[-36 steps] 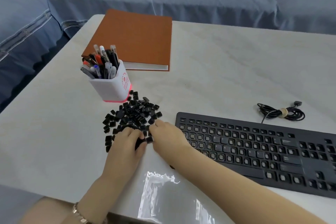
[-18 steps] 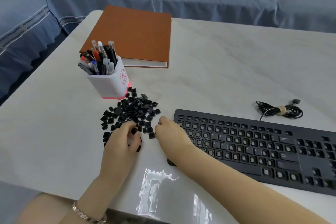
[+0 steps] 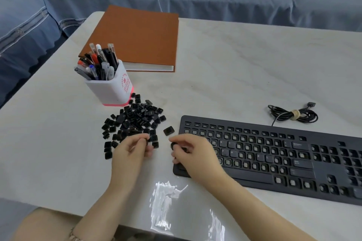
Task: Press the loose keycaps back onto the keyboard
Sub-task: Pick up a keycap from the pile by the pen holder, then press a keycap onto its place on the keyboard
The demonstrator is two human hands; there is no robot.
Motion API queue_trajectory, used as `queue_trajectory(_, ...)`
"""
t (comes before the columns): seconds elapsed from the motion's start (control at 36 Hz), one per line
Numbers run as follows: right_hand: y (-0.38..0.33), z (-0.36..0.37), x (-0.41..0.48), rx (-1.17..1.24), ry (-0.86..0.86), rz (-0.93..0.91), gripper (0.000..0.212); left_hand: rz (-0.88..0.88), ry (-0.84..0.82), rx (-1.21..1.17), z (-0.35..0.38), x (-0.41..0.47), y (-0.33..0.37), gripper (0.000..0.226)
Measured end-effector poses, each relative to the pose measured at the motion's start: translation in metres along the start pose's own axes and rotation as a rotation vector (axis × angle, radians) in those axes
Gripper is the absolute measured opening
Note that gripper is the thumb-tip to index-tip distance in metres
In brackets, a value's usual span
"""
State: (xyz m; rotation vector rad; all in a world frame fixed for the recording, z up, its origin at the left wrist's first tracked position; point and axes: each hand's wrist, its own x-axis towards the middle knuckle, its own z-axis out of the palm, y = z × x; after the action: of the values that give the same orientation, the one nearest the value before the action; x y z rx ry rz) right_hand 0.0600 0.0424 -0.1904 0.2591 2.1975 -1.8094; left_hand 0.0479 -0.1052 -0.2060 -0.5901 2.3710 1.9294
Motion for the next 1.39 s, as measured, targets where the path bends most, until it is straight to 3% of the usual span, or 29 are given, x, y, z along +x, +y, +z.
queue_trajectory(0.08,0.003,-0.019,-0.010,0.348,-0.019,0.195,0.029,-0.050,-0.108,-0.038,0.011,-0.007,0.003,0.017)
queue_trajectory(0.19,0.010,-0.043,-0.025,0.633,-0.008,0.303,0.016,-0.101,-0.241,-0.108,0.030,-0.022,0.011,0.017)
queue_trajectory(0.39,0.021,-0.066,-0.043,0.798,0.033,0.294,0.019,-0.121,-0.407,-0.190,0.052,-0.044,0.016,0.023)
queue_trajectory(1.06,0.030,-0.087,-0.061,0.800,0.008,0.189,0.032,-0.010,-0.451,-0.177,0.061,-0.067,0.032,0.029)
queue_trajectory(1.39,0.041,-0.088,-0.062,0.599,0.138,0.256,0.026,-0.078,-0.394,-0.122,0.063,-0.068,0.020,0.026)
